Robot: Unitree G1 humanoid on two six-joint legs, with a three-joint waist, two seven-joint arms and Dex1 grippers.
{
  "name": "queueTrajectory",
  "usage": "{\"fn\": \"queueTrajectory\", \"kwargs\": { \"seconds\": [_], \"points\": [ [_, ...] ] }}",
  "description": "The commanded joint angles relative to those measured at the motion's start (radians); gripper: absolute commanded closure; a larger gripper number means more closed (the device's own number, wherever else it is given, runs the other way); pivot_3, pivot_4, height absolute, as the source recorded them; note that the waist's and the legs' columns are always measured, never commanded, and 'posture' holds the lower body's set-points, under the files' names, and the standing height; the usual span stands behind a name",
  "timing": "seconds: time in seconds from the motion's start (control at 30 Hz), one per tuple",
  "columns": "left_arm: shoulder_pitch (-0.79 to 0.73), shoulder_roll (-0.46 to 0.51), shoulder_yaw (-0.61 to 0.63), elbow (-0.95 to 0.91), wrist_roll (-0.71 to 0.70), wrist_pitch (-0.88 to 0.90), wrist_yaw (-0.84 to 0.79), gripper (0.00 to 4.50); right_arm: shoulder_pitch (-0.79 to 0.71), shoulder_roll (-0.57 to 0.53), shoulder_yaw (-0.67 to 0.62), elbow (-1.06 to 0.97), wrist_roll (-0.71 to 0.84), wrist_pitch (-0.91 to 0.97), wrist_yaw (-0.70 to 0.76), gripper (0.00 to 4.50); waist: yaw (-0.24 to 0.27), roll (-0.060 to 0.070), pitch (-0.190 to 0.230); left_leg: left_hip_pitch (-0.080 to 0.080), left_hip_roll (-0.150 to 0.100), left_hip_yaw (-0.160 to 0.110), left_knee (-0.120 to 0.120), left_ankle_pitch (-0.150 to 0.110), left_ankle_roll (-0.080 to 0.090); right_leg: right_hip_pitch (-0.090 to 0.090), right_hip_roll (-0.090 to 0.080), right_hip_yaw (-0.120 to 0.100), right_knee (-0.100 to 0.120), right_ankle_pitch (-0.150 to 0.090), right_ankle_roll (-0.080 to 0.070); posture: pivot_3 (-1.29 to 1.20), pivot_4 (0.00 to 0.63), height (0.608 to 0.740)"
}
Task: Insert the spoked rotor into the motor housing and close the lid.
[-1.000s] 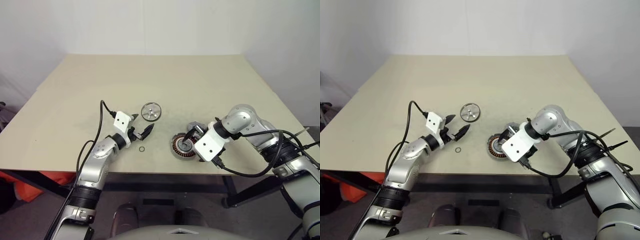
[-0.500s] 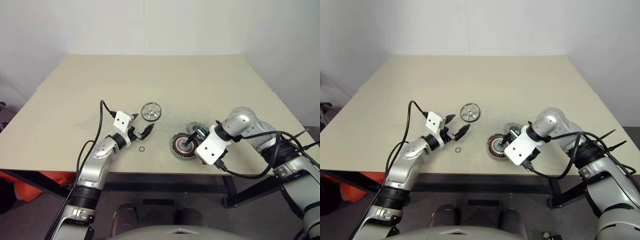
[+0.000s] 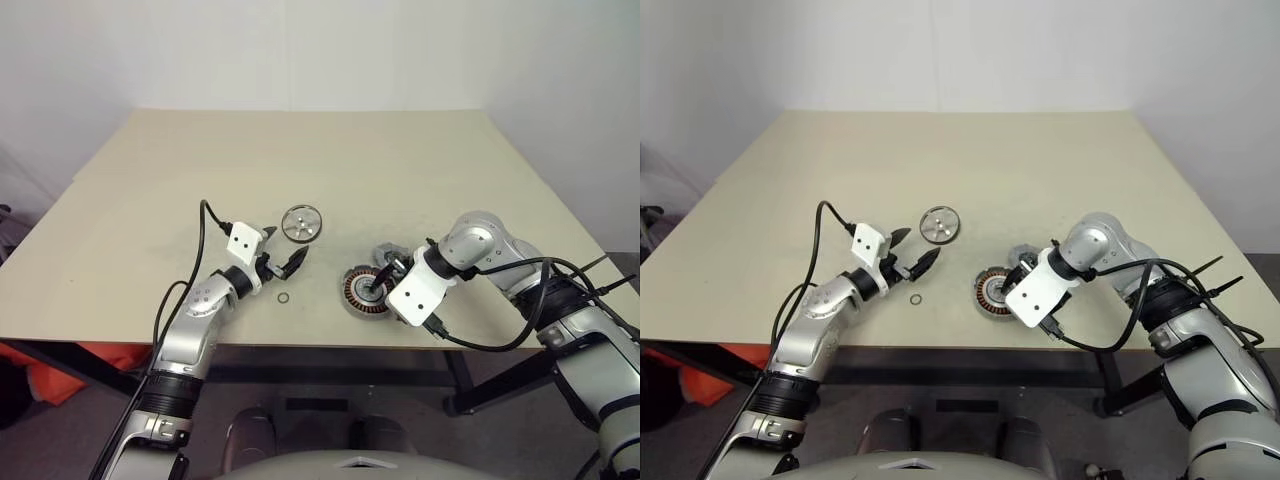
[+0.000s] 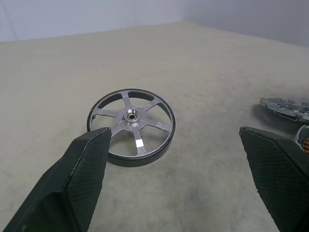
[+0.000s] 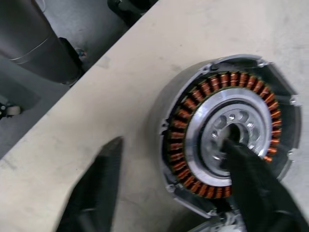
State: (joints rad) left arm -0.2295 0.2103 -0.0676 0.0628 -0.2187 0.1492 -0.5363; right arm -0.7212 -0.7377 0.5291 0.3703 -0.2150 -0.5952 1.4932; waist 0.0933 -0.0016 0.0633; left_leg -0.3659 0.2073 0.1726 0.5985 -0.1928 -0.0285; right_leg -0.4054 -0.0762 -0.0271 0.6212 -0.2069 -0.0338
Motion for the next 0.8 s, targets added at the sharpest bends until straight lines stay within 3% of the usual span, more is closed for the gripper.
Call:
{"fn": "queueTrajectory", "kwargs": {
  "seconds": [0.03,0.2,0.4,0.8],
  "points": [
    [-0.015,0.006,0.016,-0.027,-0.001,-0.023,0.004,0.0,-0.026,0.001,0.003,0.015,-0.016,-0.013,-0.008,2.36,0.001,-0.001,-0.001,0.0,0.0,0.0,0.0,0.0,0.0,0.0,0.0,0.0,0.0,0.0,0.0,0.0,0.0,0.74],
    [-0.018,0.007,0.018,-0.024,0.001,-0.025,0.003,0.0,-0.041,0.004,0.001,0.032,-0.017,-0.016,-0.015,2.67,-0.004,-0.004,-0.002,0.002,0.0,0.0,0.0,0.0,0.0,0.001,0.0,0.0,0.0,0.0,0.0,0.0,0.0,0.74],
    [-0.024,0.008,0.018,-0.016,0.004,-0.027,0.001,0.0,-0.068,0.006,-0.009,0.049,-0.024,-0.016,-0.033,2.68,-0.006,-0.004,-0.002,0.004,0.0,0.0,0.0,0.0,0.0,0.002,0.0,0.0,0.001,0.0,0.0,0.0,0.0,0.74],
    [-0.029,0.008,0.017,-0.006,0.01,-0.039,0.004,0.0,-0.29,0.125,0.022,0.384,-0.183,-0.103,-0.205,2.68,-0.025,-0.003,-0.002,-0.005,0.0,0.0,0.0,0.0,0.0,-0.005,0.001,-0.001,0.001,0.0,-0.001,0.0,0.0,0.74]
  ]
}}
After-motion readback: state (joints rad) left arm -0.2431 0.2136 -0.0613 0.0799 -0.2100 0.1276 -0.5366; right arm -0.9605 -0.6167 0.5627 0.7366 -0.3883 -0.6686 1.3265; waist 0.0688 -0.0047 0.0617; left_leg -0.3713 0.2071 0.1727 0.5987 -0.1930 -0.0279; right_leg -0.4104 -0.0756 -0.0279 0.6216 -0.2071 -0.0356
